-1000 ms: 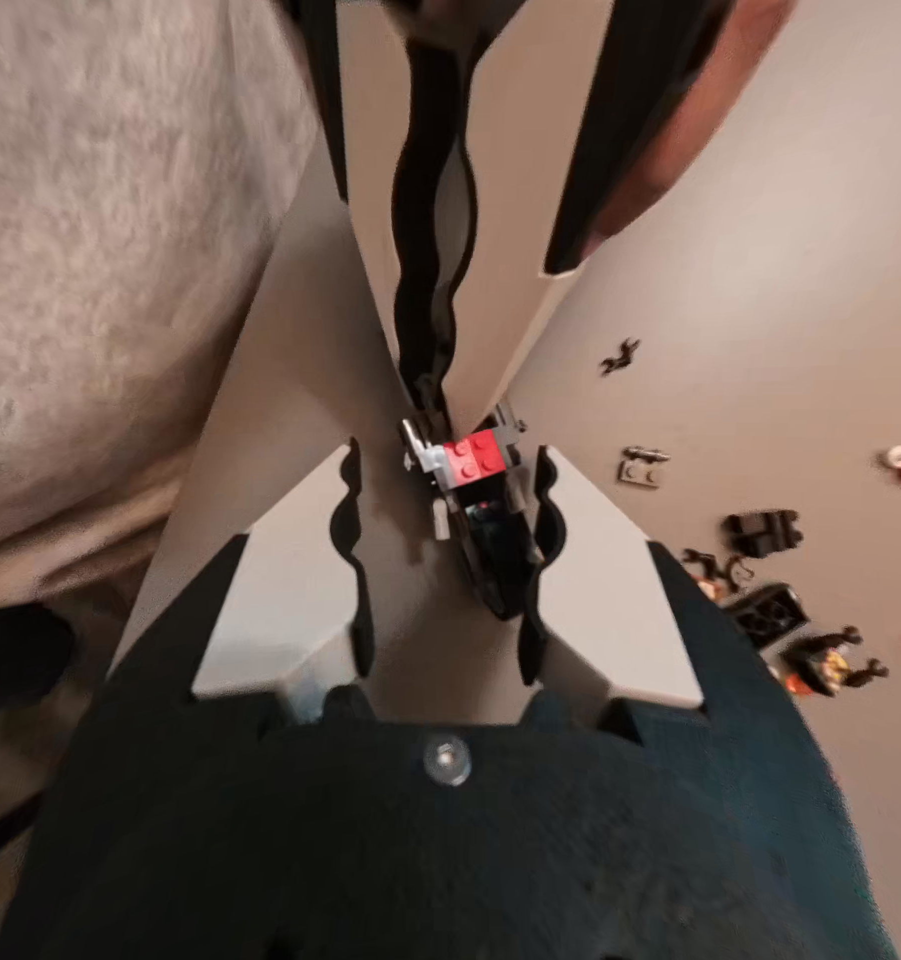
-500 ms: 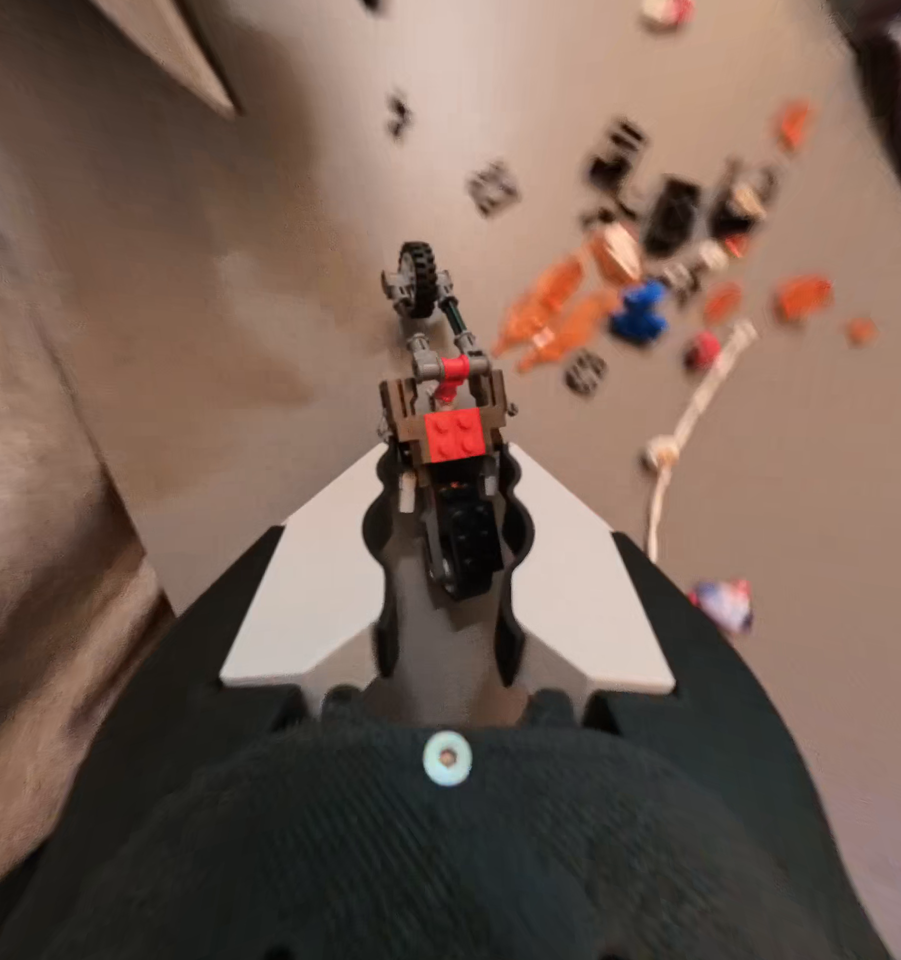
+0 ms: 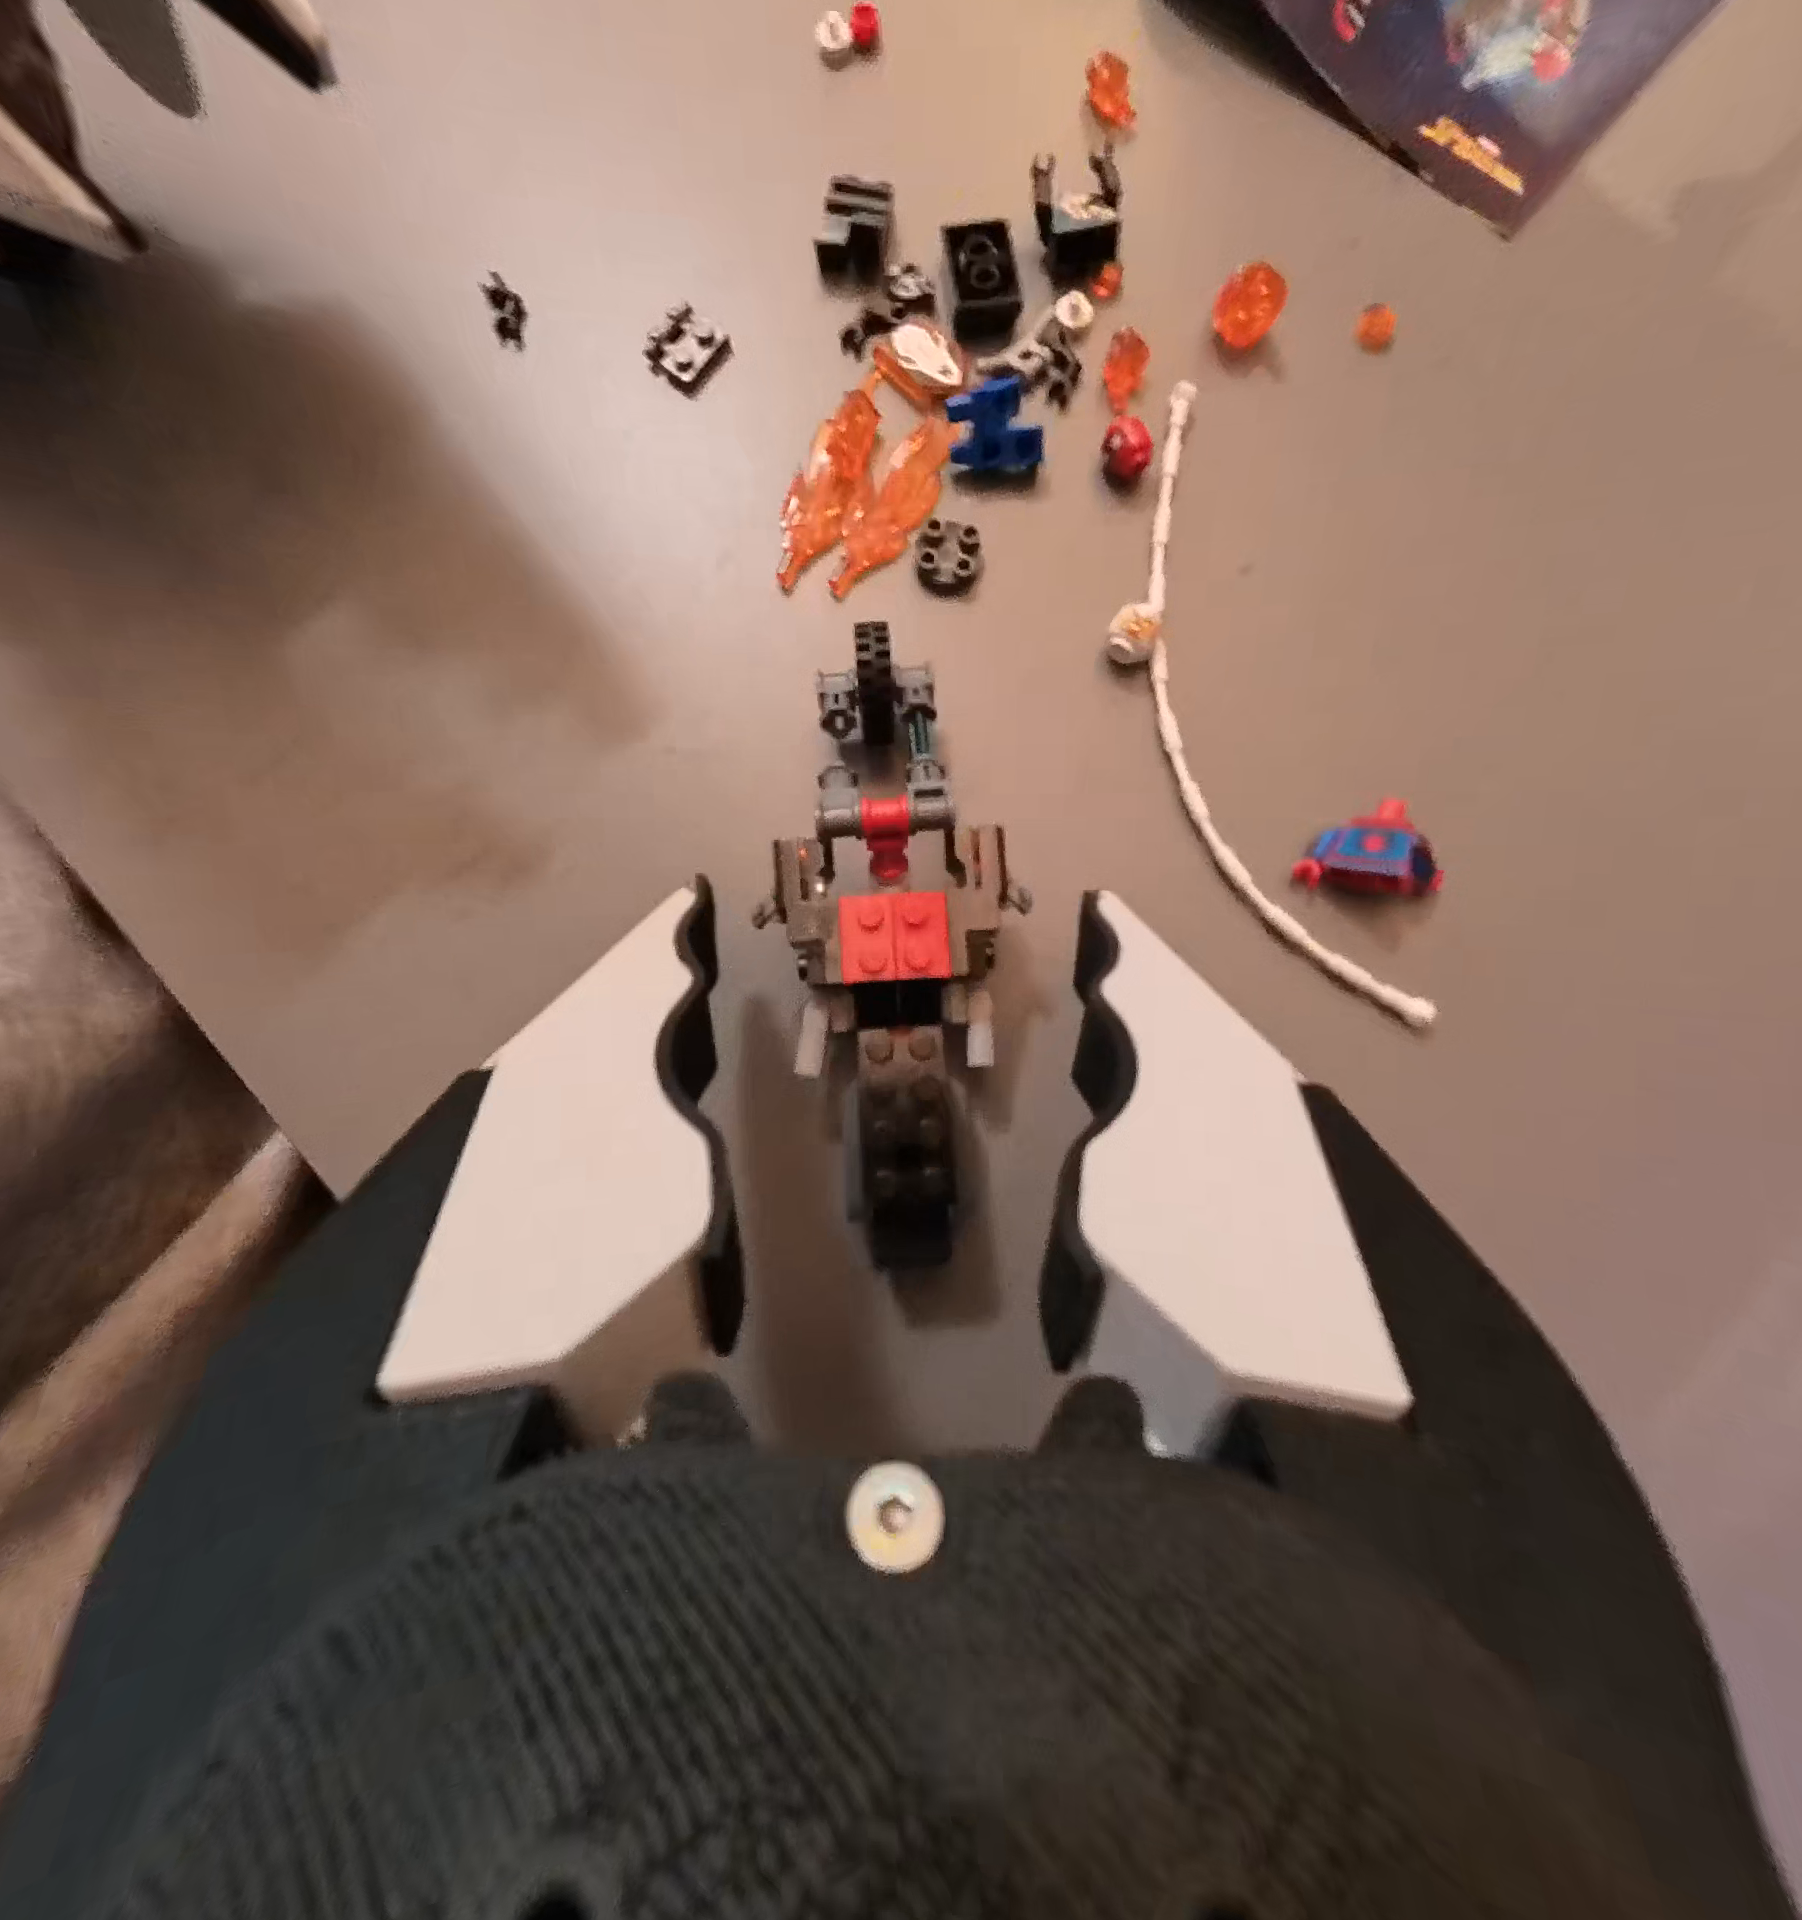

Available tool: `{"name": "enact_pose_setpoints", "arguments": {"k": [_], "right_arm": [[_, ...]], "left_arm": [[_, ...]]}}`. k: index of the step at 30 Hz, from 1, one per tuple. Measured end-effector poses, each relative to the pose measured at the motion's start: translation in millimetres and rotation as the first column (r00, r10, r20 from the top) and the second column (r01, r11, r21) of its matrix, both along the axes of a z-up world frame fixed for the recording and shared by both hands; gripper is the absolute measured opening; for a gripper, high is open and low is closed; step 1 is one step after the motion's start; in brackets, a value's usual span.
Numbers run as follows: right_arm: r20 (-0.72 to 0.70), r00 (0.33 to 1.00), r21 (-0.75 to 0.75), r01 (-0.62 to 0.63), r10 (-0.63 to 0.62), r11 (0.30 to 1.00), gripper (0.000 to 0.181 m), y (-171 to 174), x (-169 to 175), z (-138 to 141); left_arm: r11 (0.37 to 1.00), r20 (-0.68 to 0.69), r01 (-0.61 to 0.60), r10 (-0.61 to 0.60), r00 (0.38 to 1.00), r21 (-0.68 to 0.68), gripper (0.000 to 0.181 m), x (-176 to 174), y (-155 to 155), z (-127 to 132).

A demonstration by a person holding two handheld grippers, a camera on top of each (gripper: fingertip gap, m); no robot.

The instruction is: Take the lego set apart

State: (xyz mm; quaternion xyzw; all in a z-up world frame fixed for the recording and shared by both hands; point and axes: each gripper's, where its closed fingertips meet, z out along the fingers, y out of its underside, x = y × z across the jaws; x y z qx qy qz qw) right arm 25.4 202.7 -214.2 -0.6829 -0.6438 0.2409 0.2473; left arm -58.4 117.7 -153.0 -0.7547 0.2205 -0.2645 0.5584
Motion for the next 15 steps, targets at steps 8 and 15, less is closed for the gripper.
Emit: {"name": "enact_pose_setpoints", "arguments": {"k": [8, 15], "right_arm": [[-0.047, 0.991, 0.013, -0.122, 0.123, 0.992, 0.066, -4.2, -4.6, -10.6], [0.010, 0.993, -0.009, -0.120, 0.120, 0.993, 0.070, -7.7, -5.5, -10.6]], "left_arm": [[1.000, 0.036, -0.013, 0.013, 0.999, 0.009, 0.030, -0.3, -3.6, 3.6], [1.000, 0.073, -0.014, 0.015, 0.997, -0.002, 0.029, -3.4, -2.5, 4.7]]}}
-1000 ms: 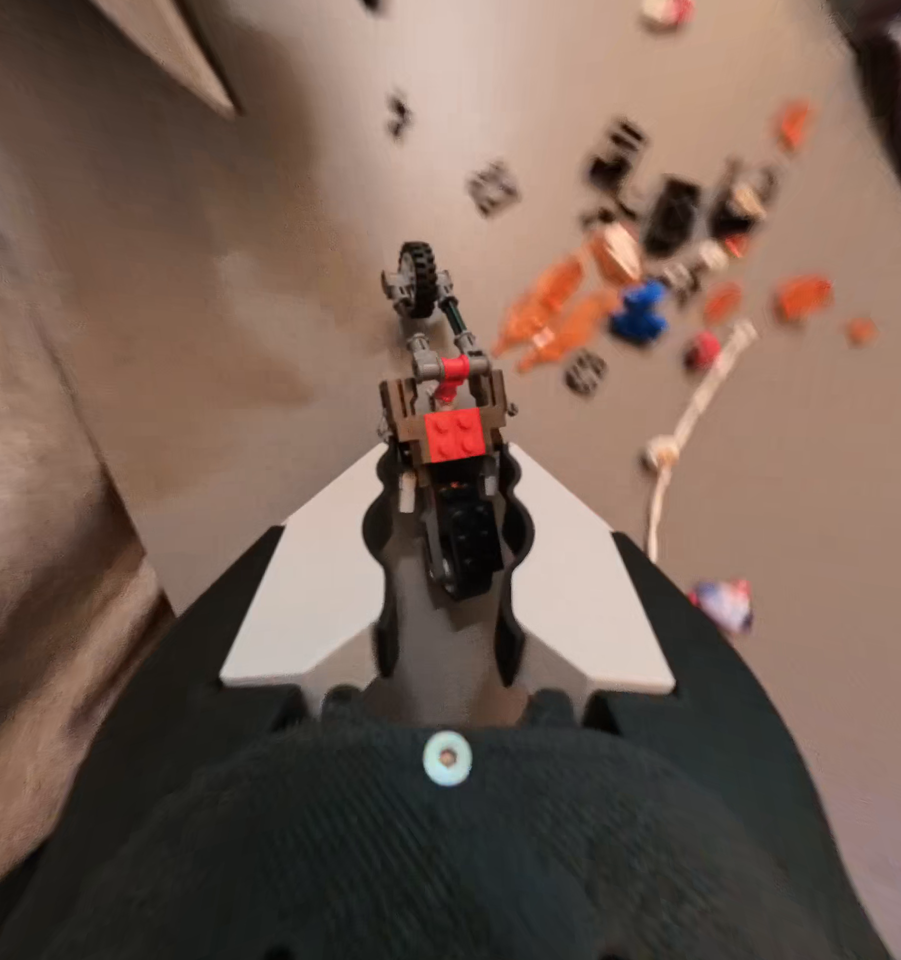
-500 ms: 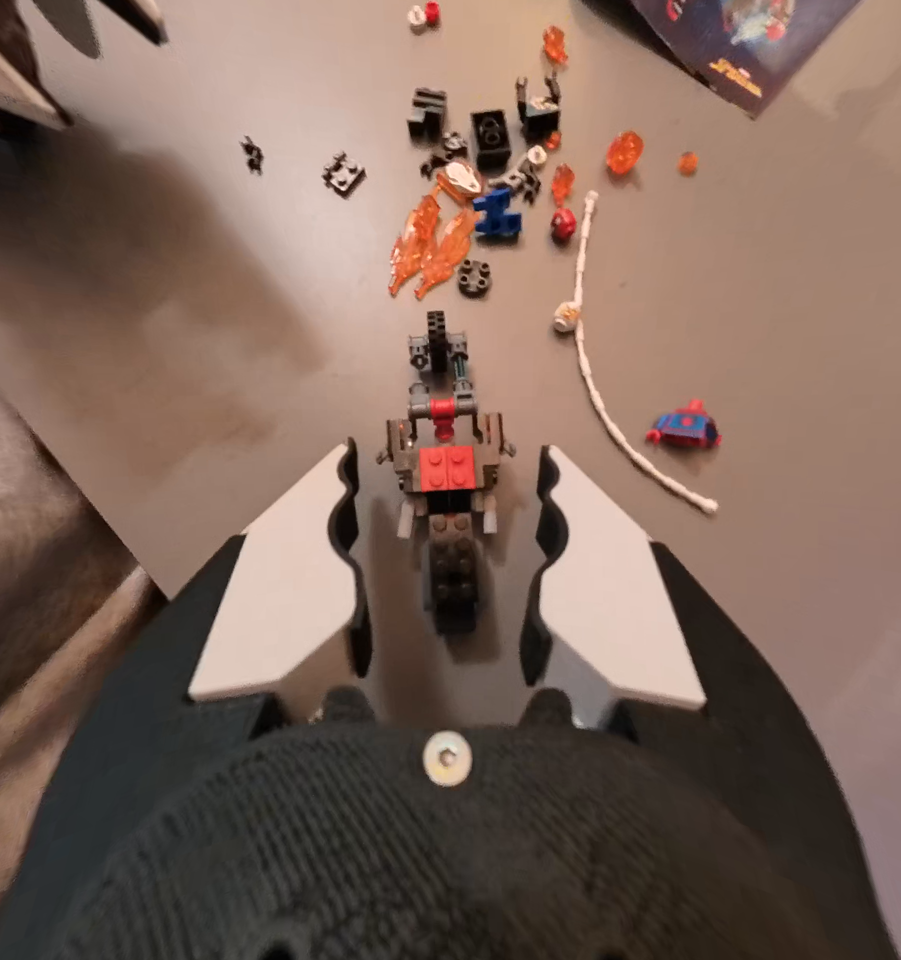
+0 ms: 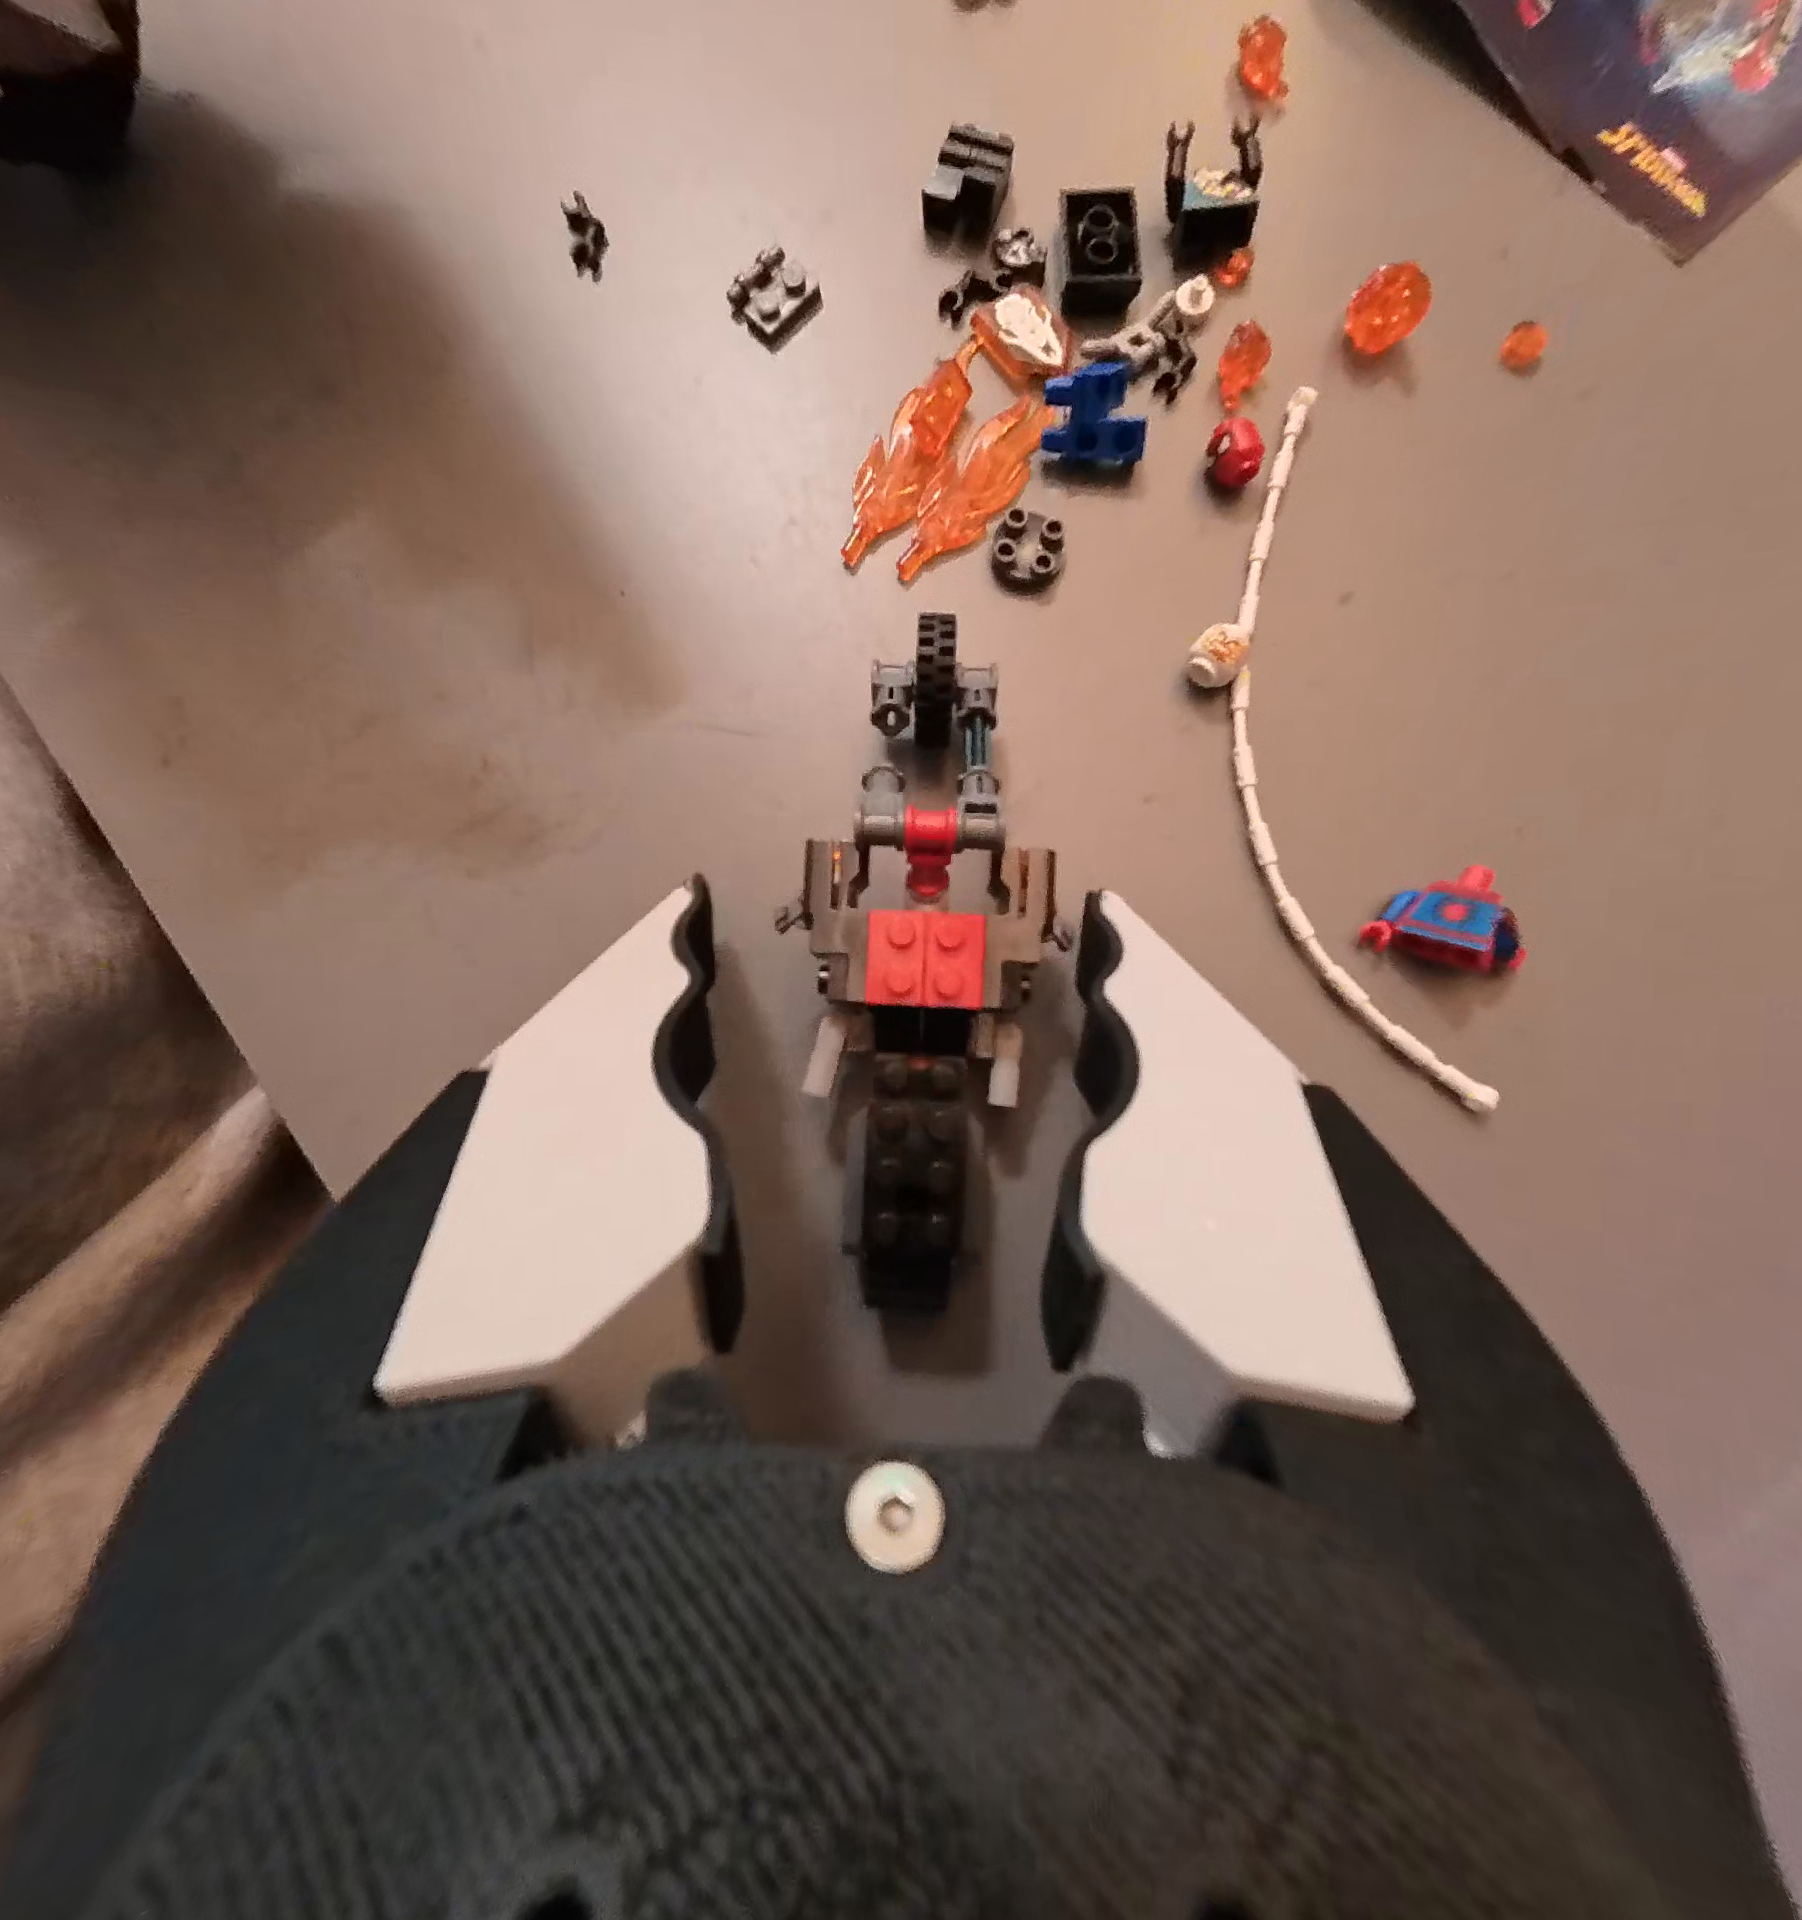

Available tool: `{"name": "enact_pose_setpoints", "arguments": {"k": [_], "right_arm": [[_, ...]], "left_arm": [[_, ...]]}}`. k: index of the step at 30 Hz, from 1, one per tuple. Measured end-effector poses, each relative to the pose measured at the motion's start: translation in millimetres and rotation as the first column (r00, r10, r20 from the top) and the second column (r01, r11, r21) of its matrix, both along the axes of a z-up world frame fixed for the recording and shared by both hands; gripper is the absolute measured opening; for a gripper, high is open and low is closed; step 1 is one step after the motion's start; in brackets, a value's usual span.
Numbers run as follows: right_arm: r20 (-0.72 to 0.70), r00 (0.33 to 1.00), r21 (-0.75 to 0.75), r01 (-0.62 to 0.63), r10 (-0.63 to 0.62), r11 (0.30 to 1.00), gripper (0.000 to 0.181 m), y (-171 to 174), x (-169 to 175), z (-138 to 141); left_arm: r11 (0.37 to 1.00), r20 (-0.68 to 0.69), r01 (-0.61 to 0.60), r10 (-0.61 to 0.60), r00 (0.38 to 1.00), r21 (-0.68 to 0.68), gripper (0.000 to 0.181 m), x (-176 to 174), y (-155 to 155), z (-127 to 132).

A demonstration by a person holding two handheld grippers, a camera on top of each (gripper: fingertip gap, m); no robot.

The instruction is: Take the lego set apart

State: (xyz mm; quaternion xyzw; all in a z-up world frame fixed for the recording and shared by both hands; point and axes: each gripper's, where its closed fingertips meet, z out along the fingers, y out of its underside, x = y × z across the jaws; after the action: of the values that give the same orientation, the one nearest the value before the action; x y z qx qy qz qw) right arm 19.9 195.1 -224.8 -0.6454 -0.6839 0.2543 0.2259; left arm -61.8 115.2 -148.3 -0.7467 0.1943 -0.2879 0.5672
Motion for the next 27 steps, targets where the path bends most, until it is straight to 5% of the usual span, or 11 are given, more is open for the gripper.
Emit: {"name": "enact_pose_setpoints", "arguments": {"k": [27], "right_arm": [[0.261, 0.964, 0.031, 0.053, -0.059, 0.998, 0.054, 7.5, -1.9, -0.5]], "left_arm": [[0.999, 0.084, -0.006, 0.003, 0.996, 0.045, 0.028, -4.9, -7.4, 10.6]]}}
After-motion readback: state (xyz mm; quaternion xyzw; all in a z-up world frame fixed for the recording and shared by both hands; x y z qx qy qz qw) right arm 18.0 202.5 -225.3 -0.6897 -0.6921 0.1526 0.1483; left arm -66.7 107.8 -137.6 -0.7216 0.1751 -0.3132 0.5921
